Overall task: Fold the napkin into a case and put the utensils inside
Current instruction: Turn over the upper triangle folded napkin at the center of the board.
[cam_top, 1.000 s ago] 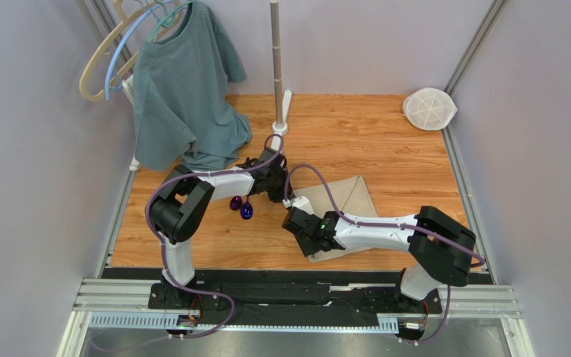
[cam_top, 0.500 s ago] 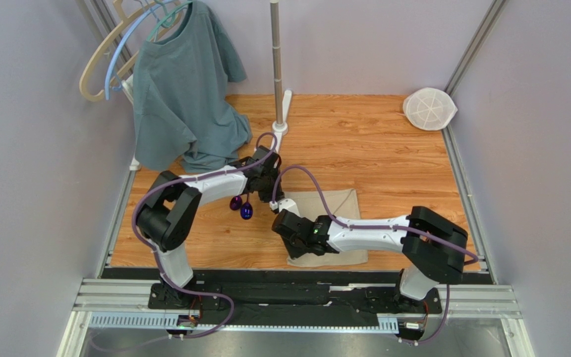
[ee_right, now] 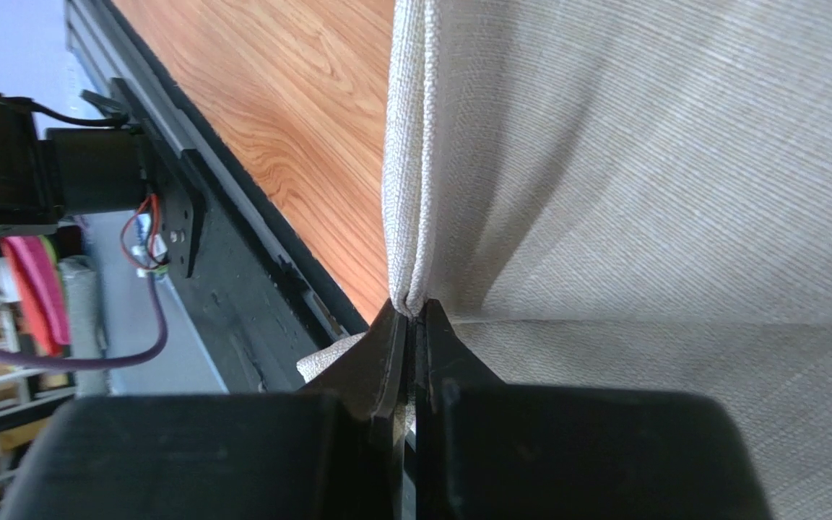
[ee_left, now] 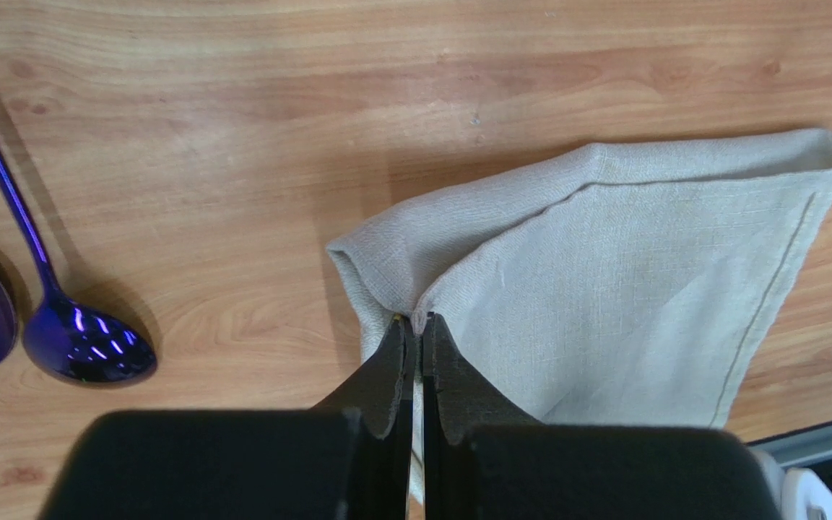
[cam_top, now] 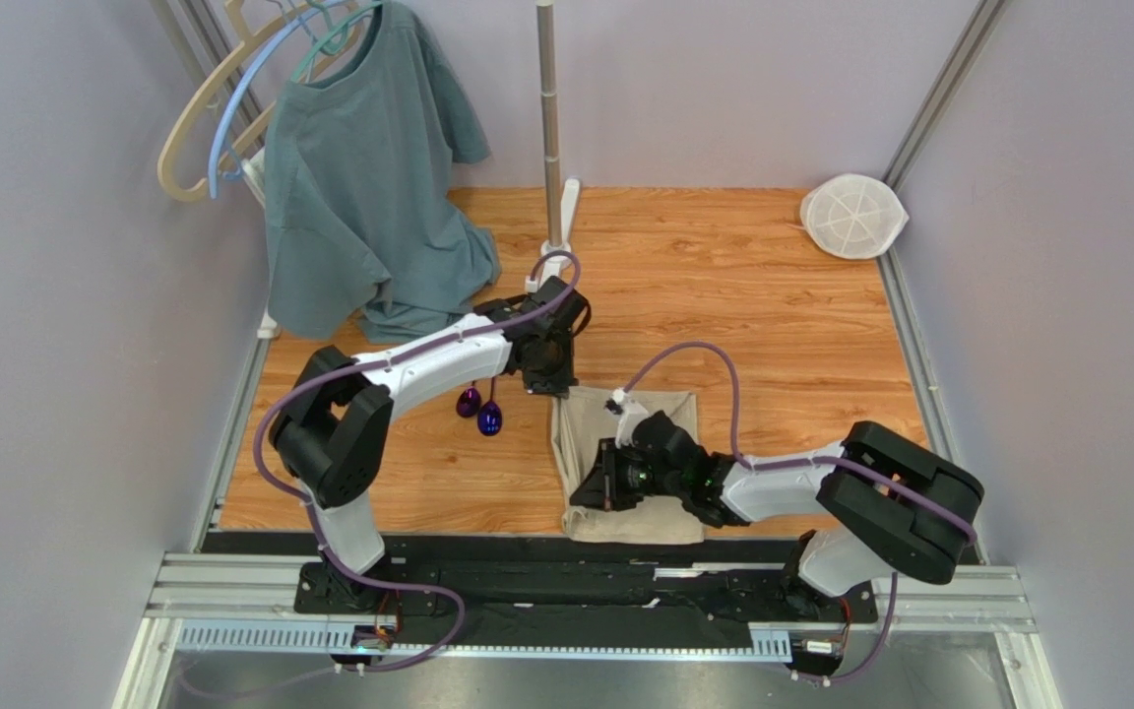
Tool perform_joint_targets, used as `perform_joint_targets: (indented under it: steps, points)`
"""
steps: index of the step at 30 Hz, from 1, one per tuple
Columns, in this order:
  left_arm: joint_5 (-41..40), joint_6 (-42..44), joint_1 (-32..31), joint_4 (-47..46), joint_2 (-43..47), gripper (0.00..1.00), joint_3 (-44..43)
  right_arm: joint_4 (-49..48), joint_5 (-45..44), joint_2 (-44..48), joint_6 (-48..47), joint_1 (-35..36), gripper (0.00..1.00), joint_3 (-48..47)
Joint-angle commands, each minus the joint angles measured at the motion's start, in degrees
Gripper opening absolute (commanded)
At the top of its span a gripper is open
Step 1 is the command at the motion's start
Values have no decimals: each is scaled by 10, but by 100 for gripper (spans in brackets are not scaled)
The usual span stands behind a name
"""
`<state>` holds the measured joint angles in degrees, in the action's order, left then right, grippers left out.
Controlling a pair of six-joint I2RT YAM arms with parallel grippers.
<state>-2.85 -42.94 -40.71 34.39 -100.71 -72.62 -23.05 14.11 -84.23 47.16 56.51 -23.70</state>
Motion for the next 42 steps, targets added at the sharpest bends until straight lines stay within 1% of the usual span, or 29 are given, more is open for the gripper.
perform_joint_targets:
  steps: [1, 2, 7, 9, 10, 11, 12, 14, 15, 17, 18, 20, 21, 22, 24, 25, 27, 28, 29, 31, 36, 42]
  points:
    - [-124, -32, -27, 22, -30, 0, -77, -196, 105, -7, 77, -5, 0, 88]
    - [-126, -36, -29, 24, -35, 0, -91, -202, 102, -7, 79, -6, 0, 94]
    - [-124, -45, -32, 19, -50, 0, -98, -219, 108, 12, 92, -19, 0, 122]
    - [-119, -43, -35, 28, -63, 0, -117, -199, 107, 41, 89, -29, 0, 131]
    - [-110, -37, -35, 24, -66, 0, -120, -180, 95, 53, 80, -31, 0, 130]
    - [-103, -31, -35, 16, -66, 0, -116, -115, 89, 67, 69, -30, 0, 113]
    - [-100, -30, -33, -2, -56, 0, -106, -82, 84, 87, 44, -30, 0, 104]
    - [-84, -22, -28, -32, -42, 0, -66, -12, 74, 100, 21, -30, 0, 83]
    - [-60, -14, -18, -61, -28, 0, -52, 8, 71, 107, -1, -30, 0, 63]
    - [-45, -10, -8, -76, -19, 0, -20, 55, 64, 103, -18, -30, 0, 46]
    - [-25, 0, 1, -92, -13, 0, -13, 67, 65, 91, -27, -30, 0, 28]
    - [-11, 19, 8, -103, -7, 1, 6, 72, 66, 78, -37, -30, 0, 21]
    - [-6, 25, 10, -110, 1, 5, 11, 69, 70, 72, -38, -30, 0, 18]
    - [-6, 29, 12, -111, 5, 14, 19, 64, 76, 59, -37, -30, 0, 17]
    - [-1, 44, 16, -118, 18, 25, 27, 57, 78, 51, -38, -30, 0, 16]
    - [0, 48, 19, -118, 24, 32, 33, 57, 78, 44, -40, -29, 0, 12]
    - [6, 55, 22, -121, 34, 40, 41, 62, 80, 41, -43, -30, 0, 7]
    - [11, 56, 24, -122, 36, 47, 48, 62, 83, 40, -43, -29, 0, 4]
    - [19, 56, 31, -124, 38, 50, 53, 65, 84, 41, -44, -30, 0, 1]
    - [42, 56, 34, -134, 38, 54, 65, 69, 88, 43, -44, -30, 0, -2]
    - [93, 48, 35, -149, 44, 56, 82, 93, 80, 63, -49, -30, 0, -7]
    - [110, 23, 34, -151, 88, 57, 132, 107, 77, 76, -51, -30, 0, -8]
